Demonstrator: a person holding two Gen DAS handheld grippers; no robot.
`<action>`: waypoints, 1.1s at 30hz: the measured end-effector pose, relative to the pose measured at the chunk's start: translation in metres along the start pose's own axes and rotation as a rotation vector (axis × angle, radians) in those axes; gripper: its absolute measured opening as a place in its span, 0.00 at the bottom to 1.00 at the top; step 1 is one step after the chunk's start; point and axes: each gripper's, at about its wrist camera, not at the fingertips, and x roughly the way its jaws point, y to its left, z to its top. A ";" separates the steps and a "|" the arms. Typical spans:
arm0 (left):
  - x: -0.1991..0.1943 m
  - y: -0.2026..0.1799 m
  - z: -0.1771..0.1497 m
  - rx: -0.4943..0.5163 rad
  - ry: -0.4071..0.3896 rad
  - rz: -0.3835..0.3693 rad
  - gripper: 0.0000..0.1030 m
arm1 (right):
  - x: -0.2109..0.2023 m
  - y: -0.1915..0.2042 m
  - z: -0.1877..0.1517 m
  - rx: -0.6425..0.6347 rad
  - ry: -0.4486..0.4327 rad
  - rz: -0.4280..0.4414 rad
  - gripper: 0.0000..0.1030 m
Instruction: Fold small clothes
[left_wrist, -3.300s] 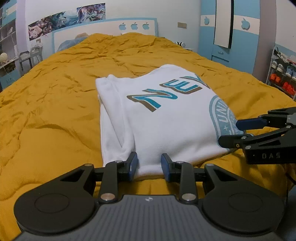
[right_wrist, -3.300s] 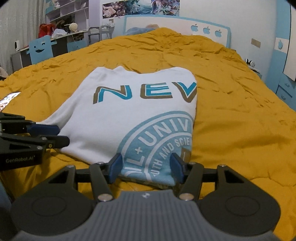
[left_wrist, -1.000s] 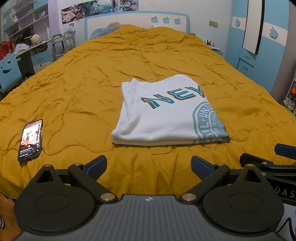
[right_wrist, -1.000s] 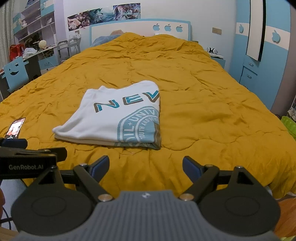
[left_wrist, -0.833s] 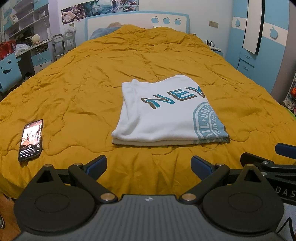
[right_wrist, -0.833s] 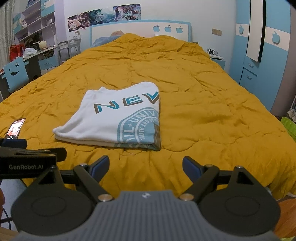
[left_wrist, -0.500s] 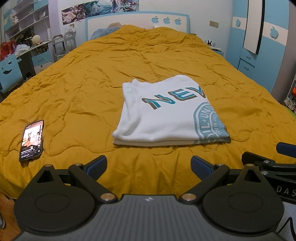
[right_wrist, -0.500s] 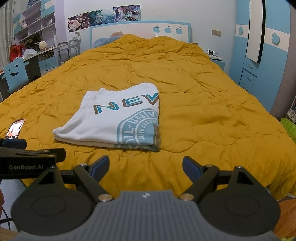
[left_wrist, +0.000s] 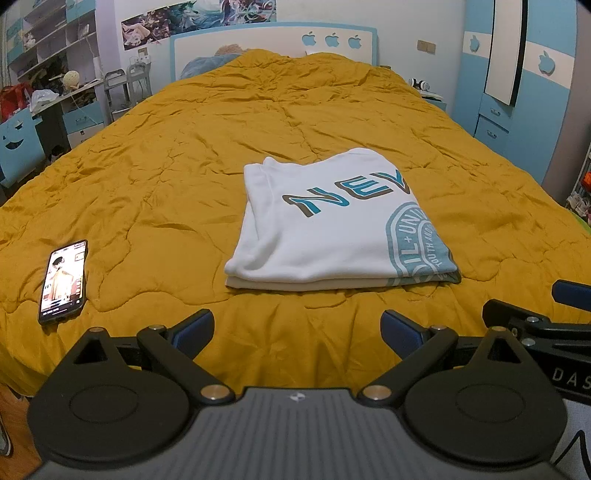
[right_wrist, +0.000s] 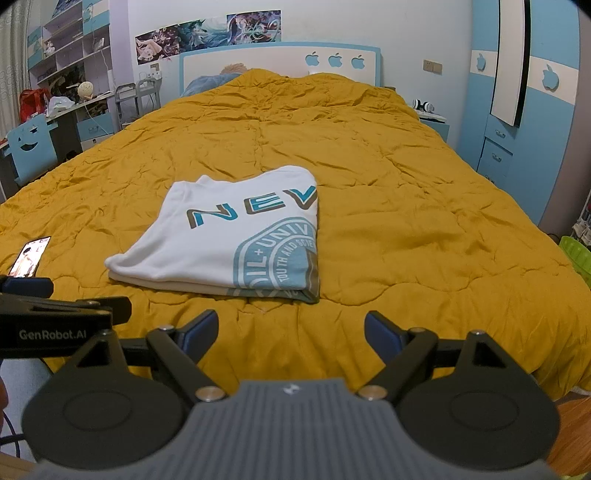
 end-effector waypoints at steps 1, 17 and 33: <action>0.000 0.000 0.000 0.002 -0.001 0.000 1.00 | 0.000 0.000 0.000 0.000 0.000 0.000 0.80; 0.000 0.005 0.000 0.010 -0.004 -0.001 1.00 | -0.003 -0.002 0.001 -0.002 -0.020 -0.007 0.80; -0.001 0.005 0.000 0.012 -0.008 -0.001 1.00 | -0.005 -0.002 0.000 0.005 -0.029 -0.017 0.80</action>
